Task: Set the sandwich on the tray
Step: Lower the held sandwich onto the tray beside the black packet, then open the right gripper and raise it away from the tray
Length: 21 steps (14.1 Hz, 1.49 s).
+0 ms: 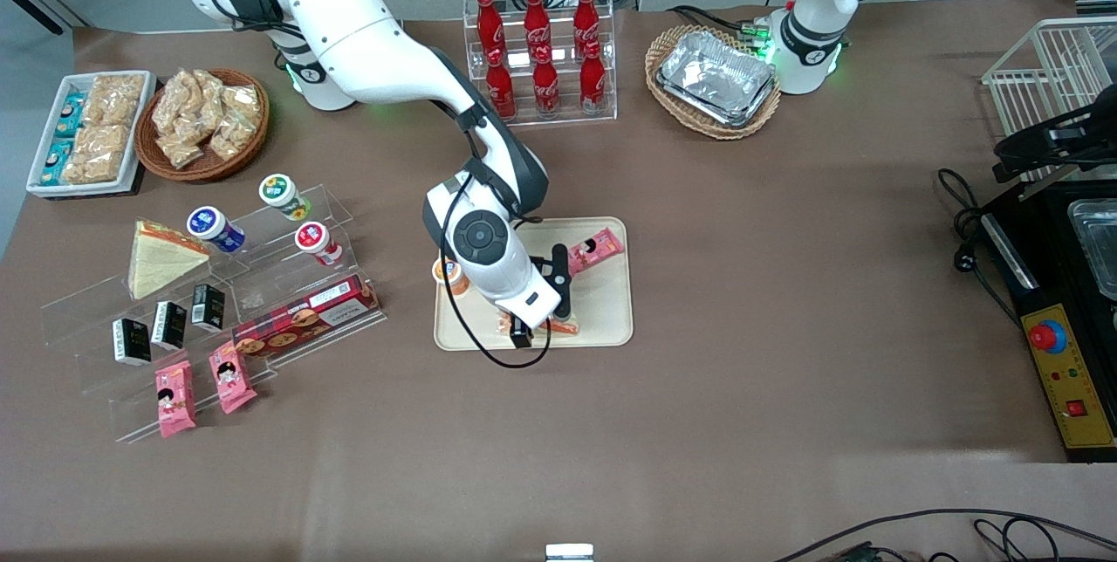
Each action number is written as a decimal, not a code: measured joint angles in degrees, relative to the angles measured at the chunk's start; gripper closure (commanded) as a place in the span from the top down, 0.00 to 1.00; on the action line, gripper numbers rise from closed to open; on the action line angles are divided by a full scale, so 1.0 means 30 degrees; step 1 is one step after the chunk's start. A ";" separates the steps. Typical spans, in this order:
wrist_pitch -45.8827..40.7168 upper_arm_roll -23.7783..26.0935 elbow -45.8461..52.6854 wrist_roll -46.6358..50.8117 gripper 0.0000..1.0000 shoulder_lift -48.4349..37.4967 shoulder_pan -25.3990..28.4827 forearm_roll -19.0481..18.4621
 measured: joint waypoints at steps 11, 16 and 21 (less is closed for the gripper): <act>-0.4559 -0.0165 0.0444 0.0015 1.00 -0.3267 -0.1130 0.1057; -0.7347 -0.0533 0.0555 0.3203 1.00 -0.5670 -0.2127 0.1399; -1.0489 -0.0679 0.0605 0.9758 1.00 -0.8641 -0.3208 0.0326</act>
